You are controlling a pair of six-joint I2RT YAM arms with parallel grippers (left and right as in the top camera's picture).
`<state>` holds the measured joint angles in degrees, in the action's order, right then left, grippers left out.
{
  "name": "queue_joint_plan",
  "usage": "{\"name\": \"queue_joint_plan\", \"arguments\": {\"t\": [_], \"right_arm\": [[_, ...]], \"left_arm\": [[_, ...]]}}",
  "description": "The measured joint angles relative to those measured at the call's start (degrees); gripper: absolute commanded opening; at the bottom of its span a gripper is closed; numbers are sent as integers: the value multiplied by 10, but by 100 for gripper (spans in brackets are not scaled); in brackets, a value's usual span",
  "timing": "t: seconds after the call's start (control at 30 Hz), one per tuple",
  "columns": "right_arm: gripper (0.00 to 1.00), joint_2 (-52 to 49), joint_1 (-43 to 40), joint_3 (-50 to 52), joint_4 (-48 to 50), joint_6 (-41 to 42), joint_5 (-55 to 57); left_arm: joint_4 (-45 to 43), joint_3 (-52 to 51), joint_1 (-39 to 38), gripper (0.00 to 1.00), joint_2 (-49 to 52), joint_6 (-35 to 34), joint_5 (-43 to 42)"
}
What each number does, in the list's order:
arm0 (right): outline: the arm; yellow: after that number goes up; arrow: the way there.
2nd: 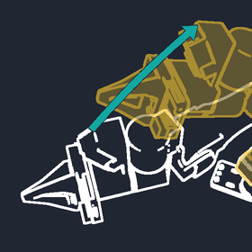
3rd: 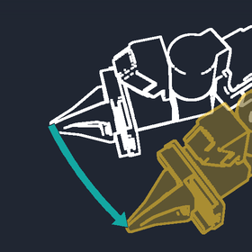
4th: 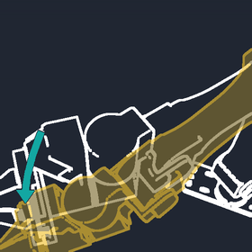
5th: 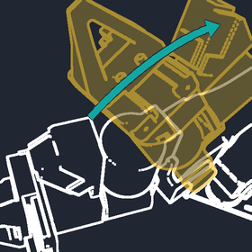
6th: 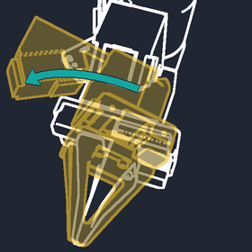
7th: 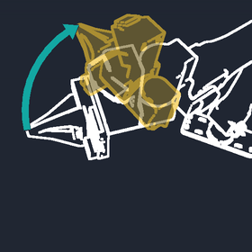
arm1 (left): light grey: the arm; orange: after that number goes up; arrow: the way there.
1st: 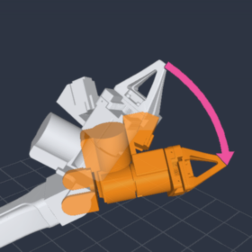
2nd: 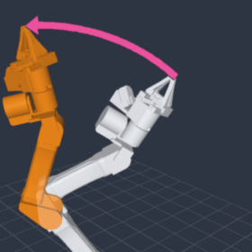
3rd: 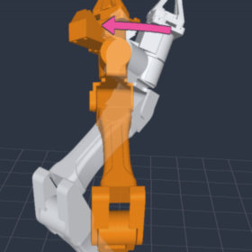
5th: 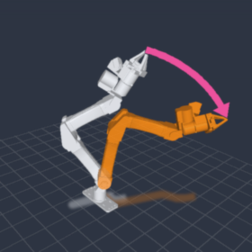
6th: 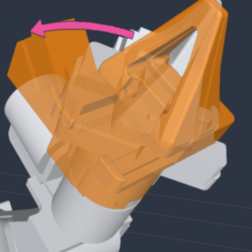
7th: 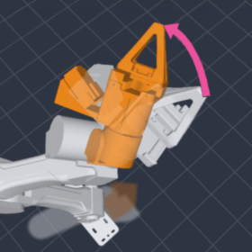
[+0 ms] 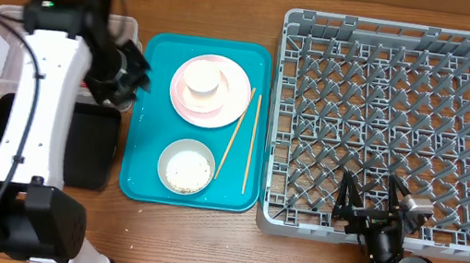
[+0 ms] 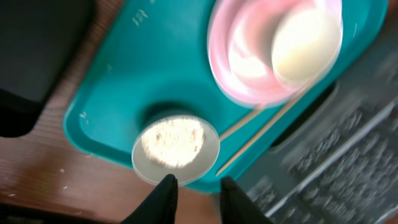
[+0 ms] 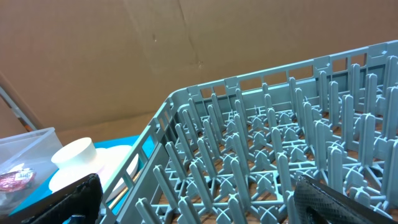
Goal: Sort waste into correct bins and load items into the dishwasher
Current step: 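Reach the left gripper to the rim of the grey rice bowl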
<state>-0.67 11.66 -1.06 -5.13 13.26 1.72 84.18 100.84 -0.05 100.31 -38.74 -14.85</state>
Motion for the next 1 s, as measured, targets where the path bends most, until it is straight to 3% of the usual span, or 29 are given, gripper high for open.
{"name": "queue_joint_plan", "arguments": {"t": [0.17,0.27,0.4,0.5,0.63,0.8,1.0], "right_arm": [[100,0,0,0,0,0,0],[100,0,0,0,0,0,0],[100,0,0,0,0,0,0],[100,0,0,0,0,0,0],[100,0,0,0,0,0,0],[100,0,0,0,0,0,0],[100,0,0,0,0,0,0]], "left_arm": [[9,-1,-93,13,0,54,-6],[12,-4,-161,13,0,70,14],[11,-5,-230,18,0,77,38],[9,-5,-268,30,0,82,49],[7,-6,-302,31,0,86,66],[7,-6,-310,6,0,90,80],[10,-8,-313,4,0,87,85]]}}
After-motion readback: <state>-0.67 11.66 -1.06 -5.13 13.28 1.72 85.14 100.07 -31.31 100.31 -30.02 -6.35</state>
